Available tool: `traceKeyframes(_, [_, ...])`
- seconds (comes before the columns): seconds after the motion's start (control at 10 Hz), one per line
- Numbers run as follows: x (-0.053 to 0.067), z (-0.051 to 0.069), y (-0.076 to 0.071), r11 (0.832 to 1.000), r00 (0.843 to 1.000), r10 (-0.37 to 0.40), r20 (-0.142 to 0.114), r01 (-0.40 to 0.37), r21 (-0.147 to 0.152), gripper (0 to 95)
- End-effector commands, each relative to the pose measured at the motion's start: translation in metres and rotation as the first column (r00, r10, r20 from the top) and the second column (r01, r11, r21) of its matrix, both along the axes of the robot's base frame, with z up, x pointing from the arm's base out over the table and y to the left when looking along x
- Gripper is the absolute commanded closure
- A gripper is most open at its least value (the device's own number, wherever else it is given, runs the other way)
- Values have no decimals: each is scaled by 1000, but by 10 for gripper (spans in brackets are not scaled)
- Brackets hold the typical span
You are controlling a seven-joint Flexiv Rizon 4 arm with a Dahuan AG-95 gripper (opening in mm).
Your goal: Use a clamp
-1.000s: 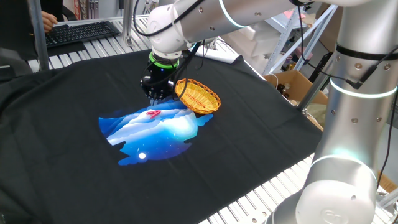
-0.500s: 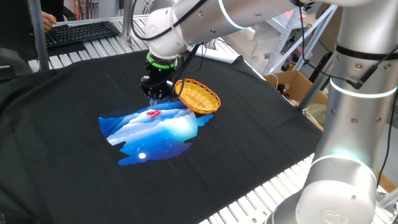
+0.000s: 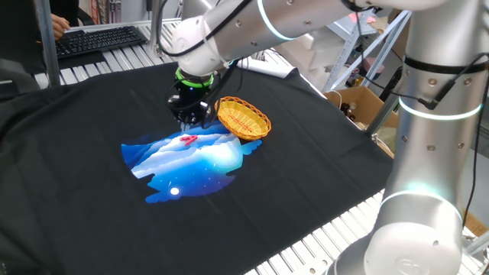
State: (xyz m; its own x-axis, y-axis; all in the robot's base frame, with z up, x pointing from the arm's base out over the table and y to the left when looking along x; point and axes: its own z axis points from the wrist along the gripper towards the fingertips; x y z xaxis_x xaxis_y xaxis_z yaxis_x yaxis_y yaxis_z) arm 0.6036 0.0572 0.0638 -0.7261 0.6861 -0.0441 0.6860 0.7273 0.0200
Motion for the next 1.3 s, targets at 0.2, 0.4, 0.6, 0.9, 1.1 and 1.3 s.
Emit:
traceKeyframes(0.2, [2, -4, 2, 999, 999, -50, 2, 50, 0, 760])
traceKeyframes(0.4, [4, -9, 5, 997, 997, -78, 1, 78, -2, 760])
traceKeyframes(0.6, [6, -13, 7, 992, 992, -125, 3, 125, -9, 760])
traceKeyframes(0.9, [8, -17, 9, 984, 985, -174, 15, 174, -23, 760])
traceKeyframes(1.1, [9, -19, 9, 977, 977, -211, 27, 212, -27, 570])
traceKeyframes(1.3, [9, -19, 9, 969, 969, -243, 36, 244, -29, 570])
